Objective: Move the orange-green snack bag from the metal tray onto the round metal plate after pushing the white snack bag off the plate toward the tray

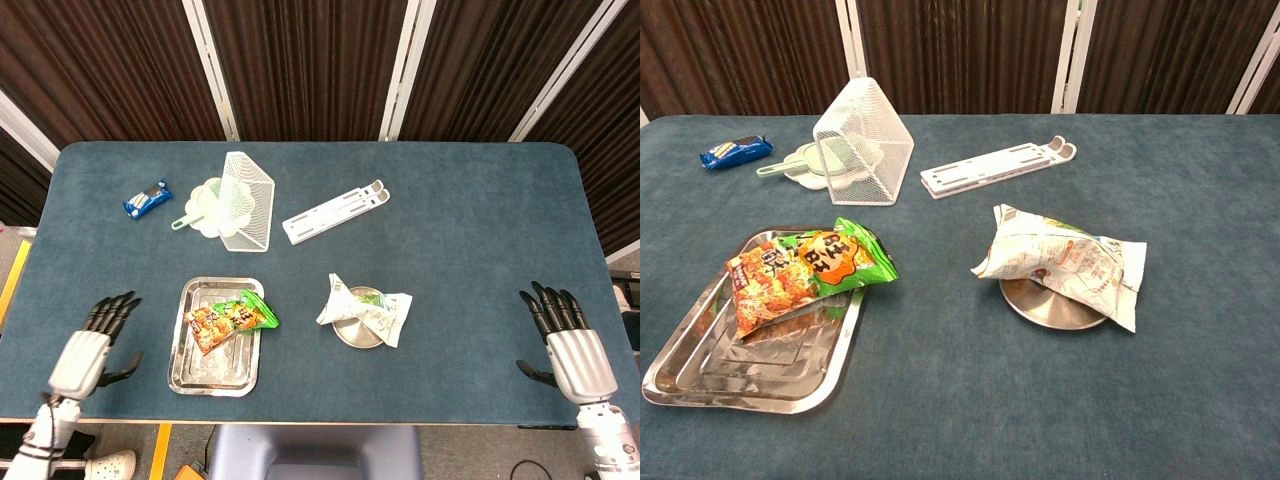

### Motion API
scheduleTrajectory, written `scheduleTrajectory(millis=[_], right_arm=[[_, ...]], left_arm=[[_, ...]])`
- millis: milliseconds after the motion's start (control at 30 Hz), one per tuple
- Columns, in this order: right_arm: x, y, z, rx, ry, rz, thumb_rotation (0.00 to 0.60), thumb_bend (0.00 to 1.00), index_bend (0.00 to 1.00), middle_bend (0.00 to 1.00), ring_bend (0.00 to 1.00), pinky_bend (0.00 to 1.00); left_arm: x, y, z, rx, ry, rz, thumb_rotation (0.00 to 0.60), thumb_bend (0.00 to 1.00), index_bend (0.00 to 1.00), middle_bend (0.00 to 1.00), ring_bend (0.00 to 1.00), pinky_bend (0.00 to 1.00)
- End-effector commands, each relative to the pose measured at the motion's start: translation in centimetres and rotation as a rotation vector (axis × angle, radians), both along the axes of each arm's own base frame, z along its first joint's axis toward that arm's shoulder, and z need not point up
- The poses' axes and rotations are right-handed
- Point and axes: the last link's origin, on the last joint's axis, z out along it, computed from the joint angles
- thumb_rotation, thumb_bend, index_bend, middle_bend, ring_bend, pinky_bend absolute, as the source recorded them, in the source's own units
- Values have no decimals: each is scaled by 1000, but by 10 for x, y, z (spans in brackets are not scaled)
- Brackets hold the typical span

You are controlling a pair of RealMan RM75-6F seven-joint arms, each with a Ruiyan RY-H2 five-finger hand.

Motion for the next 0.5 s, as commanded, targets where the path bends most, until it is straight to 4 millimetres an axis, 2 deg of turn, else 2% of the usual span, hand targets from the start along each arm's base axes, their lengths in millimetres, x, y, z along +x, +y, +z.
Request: scheduleTrajectory(millis=[33, 233, 500], right_arm=[[-1, -1, -6, 35, 13, -6, 600, 99, 0, 0, 0, 0], [-2, -3, -10, 82, -3, -34, 600, 99, 0, 0, 0, 0], [-5, -6, -8, 62, 4, -60, 600, 99, 0, 0, 0, 0]], left_arm=[[20, 35, -43, -130, -146, -3, 600, 382, 0, 0, 0, 70], [40, 61, -82, -203, -154, 12, 600, 378, 0, 0, 0, 68], [59, 74, -110, -243, -81, -8, 600, 375, 0, 0, 0, 67]])
